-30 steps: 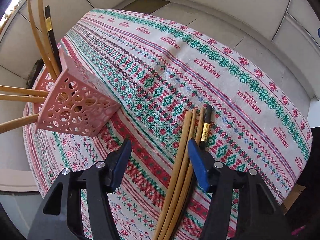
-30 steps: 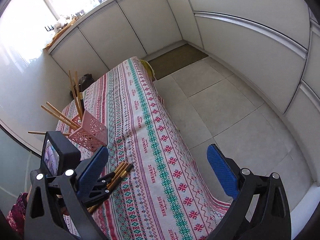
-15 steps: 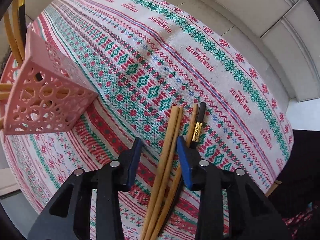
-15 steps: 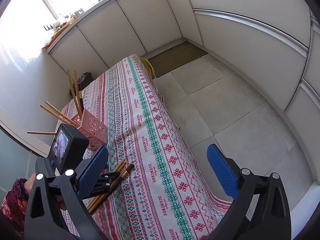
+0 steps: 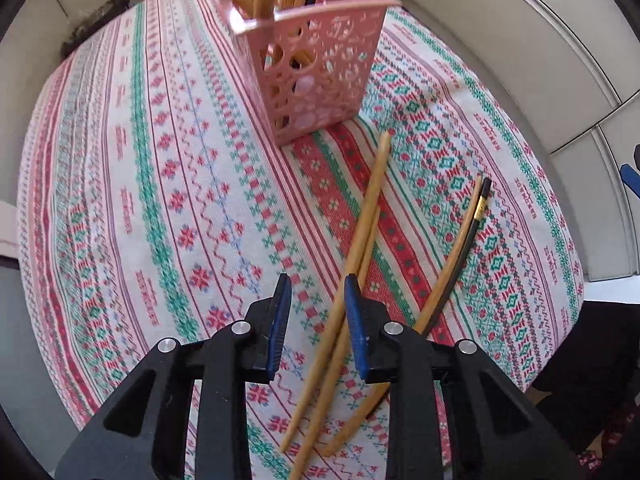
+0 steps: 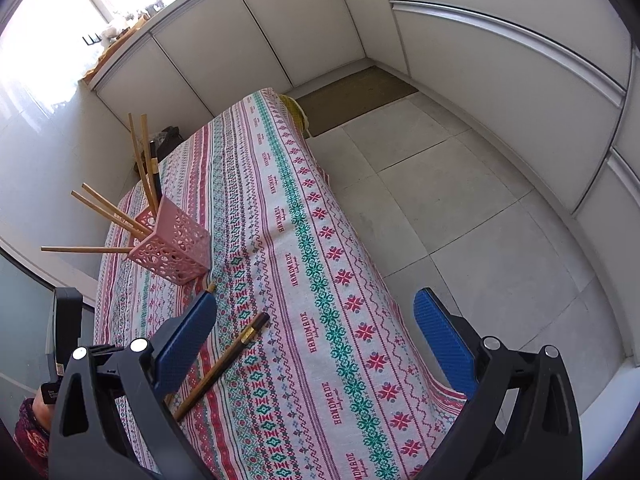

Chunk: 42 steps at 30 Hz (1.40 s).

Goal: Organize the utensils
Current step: 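Reach the left gripper down to the loose chopsticks on the cloth, then grasp a wooden chopstick with the left gripper while the right gripper grasps another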

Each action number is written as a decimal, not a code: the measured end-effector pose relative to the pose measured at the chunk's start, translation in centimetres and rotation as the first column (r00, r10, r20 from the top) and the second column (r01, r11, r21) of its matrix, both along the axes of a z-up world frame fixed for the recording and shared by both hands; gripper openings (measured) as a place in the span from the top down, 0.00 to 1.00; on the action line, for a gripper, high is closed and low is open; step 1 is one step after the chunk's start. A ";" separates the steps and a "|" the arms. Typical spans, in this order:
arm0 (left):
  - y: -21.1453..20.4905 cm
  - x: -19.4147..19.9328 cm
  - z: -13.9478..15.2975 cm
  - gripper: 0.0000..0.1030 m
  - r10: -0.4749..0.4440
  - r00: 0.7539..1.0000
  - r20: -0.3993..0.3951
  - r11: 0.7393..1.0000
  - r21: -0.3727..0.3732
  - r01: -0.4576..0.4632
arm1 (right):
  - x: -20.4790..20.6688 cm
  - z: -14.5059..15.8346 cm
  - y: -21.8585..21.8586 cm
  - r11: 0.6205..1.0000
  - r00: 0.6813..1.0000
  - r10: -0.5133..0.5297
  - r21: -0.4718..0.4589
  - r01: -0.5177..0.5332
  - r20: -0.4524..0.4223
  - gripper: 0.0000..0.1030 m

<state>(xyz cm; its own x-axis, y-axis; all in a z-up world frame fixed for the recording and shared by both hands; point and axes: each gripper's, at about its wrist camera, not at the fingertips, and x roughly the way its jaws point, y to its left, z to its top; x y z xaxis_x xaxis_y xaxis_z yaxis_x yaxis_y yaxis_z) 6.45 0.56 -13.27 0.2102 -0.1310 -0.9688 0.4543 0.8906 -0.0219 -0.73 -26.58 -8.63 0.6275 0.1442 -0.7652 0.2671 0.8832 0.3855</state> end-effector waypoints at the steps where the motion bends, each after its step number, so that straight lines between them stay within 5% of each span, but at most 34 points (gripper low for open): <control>1: -0.4 0.3 0.1 0.75 -0.013 1.000 0.018 1.000 0.006 0.013 | 0.1 0.0 0.2 1.000 1.000 0.003 -0.003 -0.003 0.001 0.07; 12: -4.9 2.2 -1.6 0.72 -0.062 0.997 0.049 0.998 -0.011 0.063 | 0.6 -0.4 0.6 1.000 1.000 0.023 0.010 -0.023 -0.020 0.07; 17: -7.8 4.5 -2.2 0.62 -0.046 0.996 0.076 0.999 -0.016 0.047 | 0.7 -0.5 0.2 1.000 1.000 0.016 0.022 -0.015 -0.026 0.07; 18: -8.2 4.9 -2.1 0.64 -0.031 0.996 0.081 0.999 -0.012 0.032 | 0.8 -0.6 0.1 1.000 0.999 0.017 0.027 -0.016 -0.030 0.07; 20: -9.1 5.1 -1.9 0.87 -0.010 0.996 0.090 1.000 -0.014 0.011 | 0.9 -0.7 0.1 0.999 0.999 0.021 0.038 -0.019 -0.039 0.07; 22: -9.7 4.9 -1.7 0.91 0.011 0.994 0.110 1.000 -0.006 -0.010 | 1.1 -0.8 0.3 0.999 0.999 0.028 0.045 -0.026 -0.045 0.07; 28: -2.0 2.9 0.9 0.93 0.187 0.973 0.135 0.977 -0.131 -0.170 | 1.4 -1.3 2.8 0.994 0.991 0.111 0.030 -0.109 -0.070 0.07; 33: 5.6 -0.2 2.9 0.93 0.338 0.929 0.151 0.917 -0.276 -0.289 | 2.4 -2.5 8.6 0.953 0.952 0.285 0.140 -0.268 -0.115 0.11; 35: 7.9 -1.7 3.5 0.93 0.387 0.908 0.160 0.882 -0.351 -0.314 | 3.2 -3.8 11.6 0.937 0.926 0.331 0.179 -0.300 -0.180 0.21; 38: 11.5 -2.7 4.5 0.93 0.420 0.892 0.169 0.841 -0.442 -0.312 | 5.1 -5.5 15.3 0.949 0.906 0.313 0.137 -0.285 -0.283 0.29; 42: 12.6 -4.2 7.0 0.93 0.399 0.888 0.230 0.829 -0.503 -0.243 | 6.9 -7.3 18.3 0.966 0.888 0.251 0.040 -0.255 -0.385 0.34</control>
